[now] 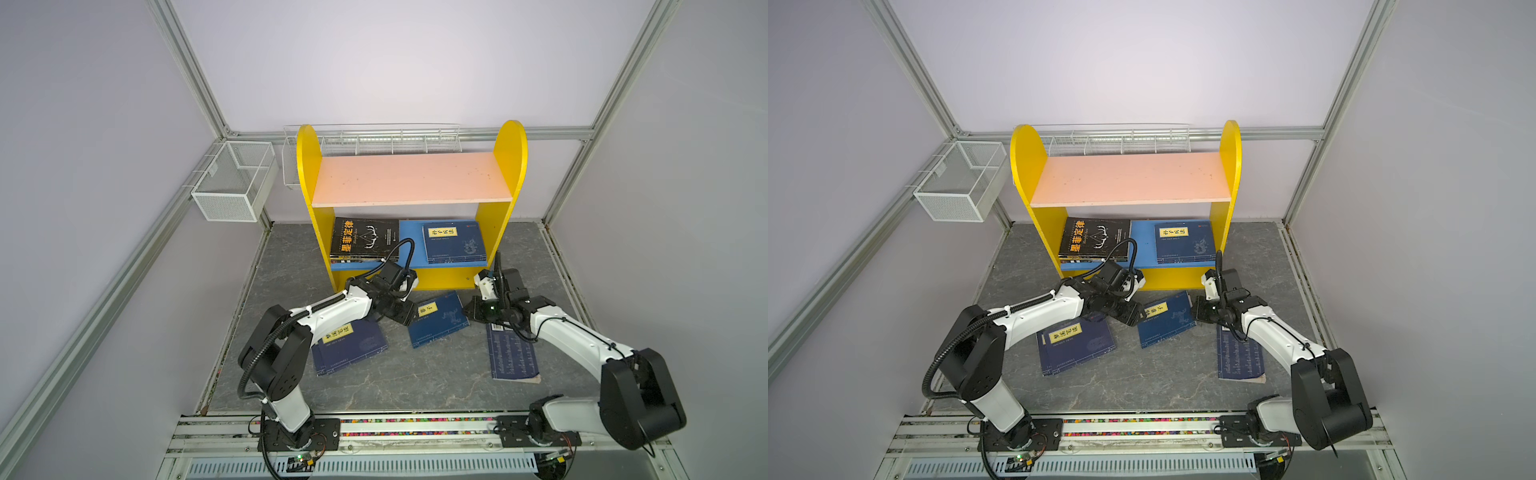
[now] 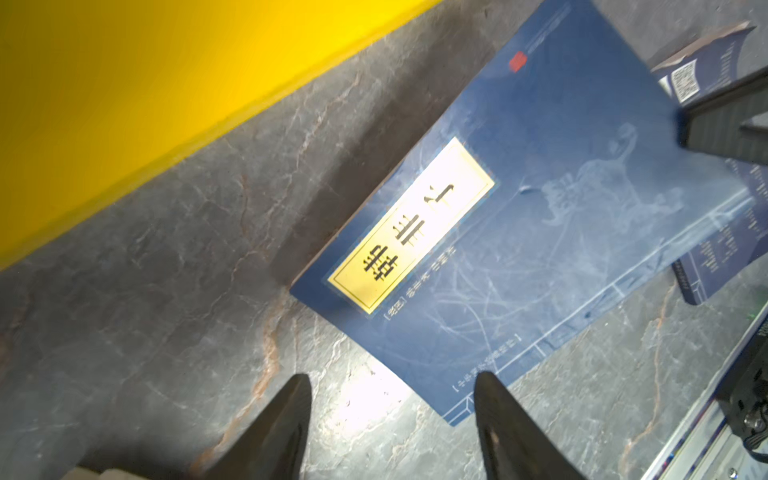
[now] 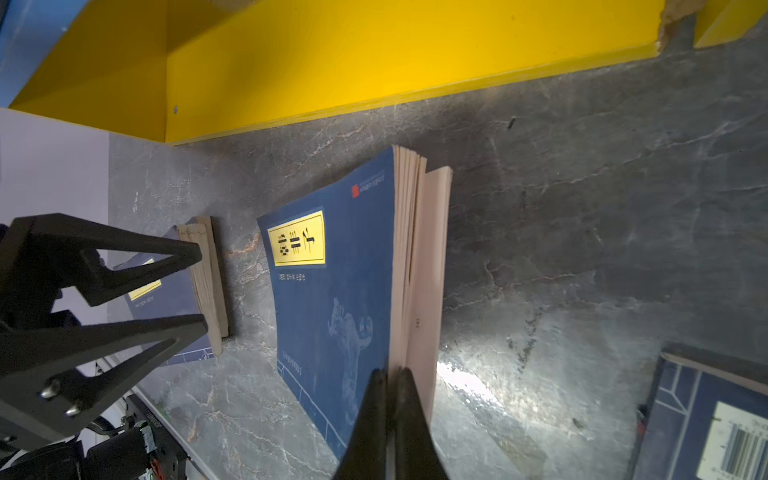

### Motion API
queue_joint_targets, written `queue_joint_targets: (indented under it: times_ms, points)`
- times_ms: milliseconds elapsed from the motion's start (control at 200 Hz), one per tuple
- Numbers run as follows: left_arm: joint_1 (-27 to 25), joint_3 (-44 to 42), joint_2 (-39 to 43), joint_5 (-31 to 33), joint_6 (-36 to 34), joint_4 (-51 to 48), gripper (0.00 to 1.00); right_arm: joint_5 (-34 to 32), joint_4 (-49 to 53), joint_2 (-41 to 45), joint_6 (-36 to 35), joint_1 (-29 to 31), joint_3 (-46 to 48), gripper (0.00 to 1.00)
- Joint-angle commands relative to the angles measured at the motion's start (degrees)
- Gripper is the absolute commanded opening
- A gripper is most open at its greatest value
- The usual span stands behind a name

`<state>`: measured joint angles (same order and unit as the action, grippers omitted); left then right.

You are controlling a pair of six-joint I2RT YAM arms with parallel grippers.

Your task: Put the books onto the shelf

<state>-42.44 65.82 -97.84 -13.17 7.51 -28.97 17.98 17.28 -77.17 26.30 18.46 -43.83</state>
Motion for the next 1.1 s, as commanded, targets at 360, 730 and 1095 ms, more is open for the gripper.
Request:
queue_joint_targets:
  times_ms: [360,730,1095]
  points:
    - [-0.66,1.95,-9.4,1.26,0.29,-2.79,0.61,-0.63,-7.79,-4.59,4.63,-0.95,2.87,0.07]
    - [-2.52,3.44,-12.31,4.48,0.25,-4.03,0.48,-3.53,-7.06,-9.49,6.45,-1.2,3.17,0.16]
    - [-3.35,3.08,-12.38,5.23,-0.3,-4.52,0.47,-4.99,-3.83,-13.31,4.52,-1.34,0.96,0.57]
